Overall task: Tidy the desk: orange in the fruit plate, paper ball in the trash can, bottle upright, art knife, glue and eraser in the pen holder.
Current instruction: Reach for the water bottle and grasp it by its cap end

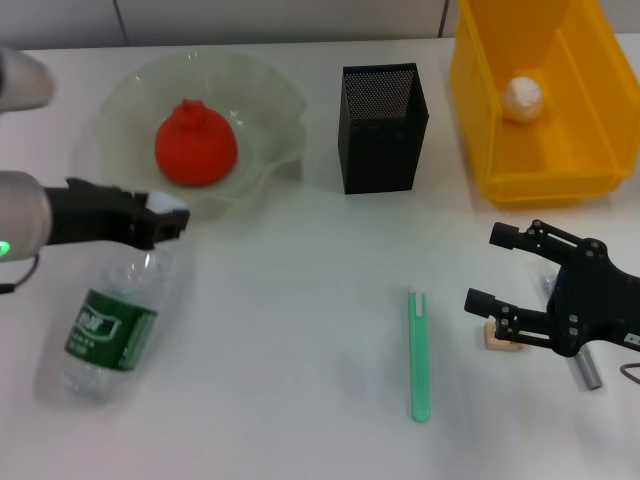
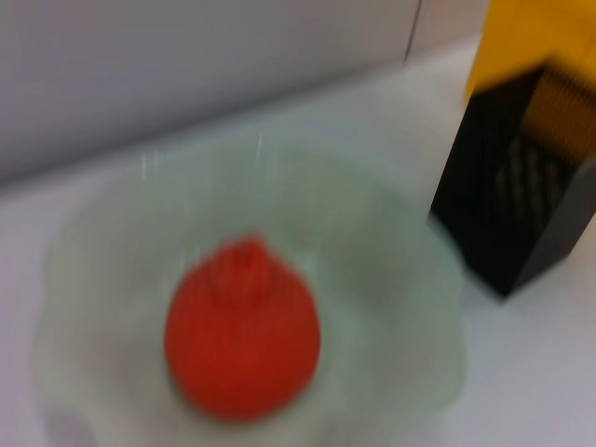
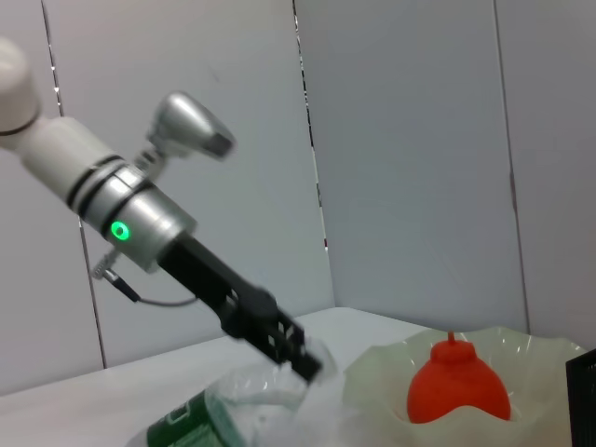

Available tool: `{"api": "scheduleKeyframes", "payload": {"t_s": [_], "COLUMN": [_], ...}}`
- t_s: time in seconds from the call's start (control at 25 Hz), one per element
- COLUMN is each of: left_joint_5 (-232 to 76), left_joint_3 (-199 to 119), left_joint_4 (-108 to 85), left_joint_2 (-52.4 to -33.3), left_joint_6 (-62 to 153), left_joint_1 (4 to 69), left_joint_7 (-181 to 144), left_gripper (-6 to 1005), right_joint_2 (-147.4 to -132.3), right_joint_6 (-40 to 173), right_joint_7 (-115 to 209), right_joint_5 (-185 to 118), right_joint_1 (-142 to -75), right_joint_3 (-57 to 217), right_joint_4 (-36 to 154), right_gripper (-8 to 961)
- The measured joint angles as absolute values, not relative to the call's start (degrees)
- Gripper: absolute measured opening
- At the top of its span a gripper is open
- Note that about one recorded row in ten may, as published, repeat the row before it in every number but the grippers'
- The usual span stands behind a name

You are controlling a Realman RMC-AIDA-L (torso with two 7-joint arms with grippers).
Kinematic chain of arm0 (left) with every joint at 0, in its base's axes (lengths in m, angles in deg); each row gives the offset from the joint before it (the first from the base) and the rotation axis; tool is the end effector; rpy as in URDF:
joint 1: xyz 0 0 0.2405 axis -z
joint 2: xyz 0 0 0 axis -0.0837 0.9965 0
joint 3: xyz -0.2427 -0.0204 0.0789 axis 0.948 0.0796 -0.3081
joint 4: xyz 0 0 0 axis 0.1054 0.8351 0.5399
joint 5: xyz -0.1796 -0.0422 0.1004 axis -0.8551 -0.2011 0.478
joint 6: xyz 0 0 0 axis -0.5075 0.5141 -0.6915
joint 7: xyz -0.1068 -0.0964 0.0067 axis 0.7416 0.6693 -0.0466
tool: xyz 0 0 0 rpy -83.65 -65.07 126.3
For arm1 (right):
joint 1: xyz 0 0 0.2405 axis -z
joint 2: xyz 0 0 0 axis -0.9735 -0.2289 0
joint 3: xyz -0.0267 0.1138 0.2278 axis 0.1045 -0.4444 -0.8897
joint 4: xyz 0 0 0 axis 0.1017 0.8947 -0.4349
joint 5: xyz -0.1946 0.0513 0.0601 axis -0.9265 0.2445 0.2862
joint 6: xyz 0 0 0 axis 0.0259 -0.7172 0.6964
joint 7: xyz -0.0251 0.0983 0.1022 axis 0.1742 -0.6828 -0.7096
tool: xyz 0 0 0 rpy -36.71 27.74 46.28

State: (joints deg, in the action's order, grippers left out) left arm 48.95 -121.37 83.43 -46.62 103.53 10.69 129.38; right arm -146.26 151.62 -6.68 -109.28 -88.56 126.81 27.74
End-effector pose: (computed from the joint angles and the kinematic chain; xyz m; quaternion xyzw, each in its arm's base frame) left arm -0.2195 0.3072 0.0231 -0.8787 -0.3626 0.0014 0.3105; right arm 0.2994 0.2438 -0.0074 -0.9101 0.1450 0.3368 0.1930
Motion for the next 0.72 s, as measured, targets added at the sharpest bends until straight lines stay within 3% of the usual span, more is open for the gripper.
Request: {"api": "scheduleKeyframes", "payload": {"t_s": [0.16, 0.28, 0.72], "left_joint_5": [29.98, 16.9, -2.83], "left_joint_3": [-116.73, -113.52, -102.84], "left_joint_4": [83.39, 78.42, 59.29], "left_joint_2": [-46.5, -46.46, -46.58], "left_joint_6": [100.34, 101.29, 112.11], "left_joint_1": [3.39, 1.5, 4.78], "left_joint_7": [107.2, 93.55, 70.57], "left_gripper": [449, 449, 448], "right_joint_2": [-146.25, -146.25, -146.25], "right_joint_6": [151.63, 151.63, 151.68], "right_joint_7": [-6.85, -6.96, -8.47], "right_joint_5": [-109.28, -109.28, -109.28], "right_joint_1": [-88.44, -88.43, -88.84], "right_joint_3": [126.81, 126.83, 127.25], "right_joint_4": [27.72, 27.71, 27.16], "right_gripper": [841, 841, 840]}}
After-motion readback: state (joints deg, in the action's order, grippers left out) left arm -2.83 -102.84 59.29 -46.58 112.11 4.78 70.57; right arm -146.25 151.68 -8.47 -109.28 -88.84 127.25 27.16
